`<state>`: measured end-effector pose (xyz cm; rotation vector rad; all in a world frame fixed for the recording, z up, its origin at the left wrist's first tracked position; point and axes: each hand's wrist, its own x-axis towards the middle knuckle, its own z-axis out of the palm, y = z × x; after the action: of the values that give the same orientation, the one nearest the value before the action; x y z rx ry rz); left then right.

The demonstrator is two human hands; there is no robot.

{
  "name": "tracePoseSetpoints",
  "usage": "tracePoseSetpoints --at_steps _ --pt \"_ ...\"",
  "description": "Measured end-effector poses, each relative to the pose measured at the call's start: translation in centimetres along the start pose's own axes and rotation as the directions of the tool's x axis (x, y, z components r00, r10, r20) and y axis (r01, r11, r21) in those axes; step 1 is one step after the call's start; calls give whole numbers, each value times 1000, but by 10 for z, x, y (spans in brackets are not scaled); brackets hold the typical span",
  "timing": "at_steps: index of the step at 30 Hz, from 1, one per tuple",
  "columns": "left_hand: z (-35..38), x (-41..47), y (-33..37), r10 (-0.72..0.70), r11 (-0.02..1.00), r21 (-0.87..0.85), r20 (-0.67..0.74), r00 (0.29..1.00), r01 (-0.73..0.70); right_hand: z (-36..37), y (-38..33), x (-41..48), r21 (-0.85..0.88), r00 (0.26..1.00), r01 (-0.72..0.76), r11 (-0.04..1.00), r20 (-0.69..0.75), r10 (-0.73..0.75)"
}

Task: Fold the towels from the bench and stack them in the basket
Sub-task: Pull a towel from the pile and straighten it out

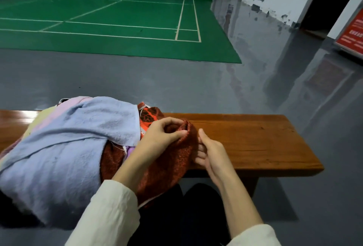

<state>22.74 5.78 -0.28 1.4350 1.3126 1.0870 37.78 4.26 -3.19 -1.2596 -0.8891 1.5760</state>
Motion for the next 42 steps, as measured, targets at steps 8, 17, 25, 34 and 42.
tracePoseSetpoints --at_steps 8,17,25,34,42 --pt "10 -22 -20 -79 993 79 -47 996 82 -6 8 5 239 957 95 966 -288 -23" --pt "-50 29 23 425 817 537 -313 849 -211 -29 -39 2 274 866 405 872 -422 -270" --pt "19 -28 -36 149 868 497 -252 956 -4 8 22 -11 368 953 86 926 -302 31" --pt "51 -68 -60 53 901 427 62 997 -74 15 49 -40 322 968 -2 947 -238 82" --pt "56 -80 -62 98 901 421 50 994 -110 6 54 -50 404 979 24 915 -193 60"
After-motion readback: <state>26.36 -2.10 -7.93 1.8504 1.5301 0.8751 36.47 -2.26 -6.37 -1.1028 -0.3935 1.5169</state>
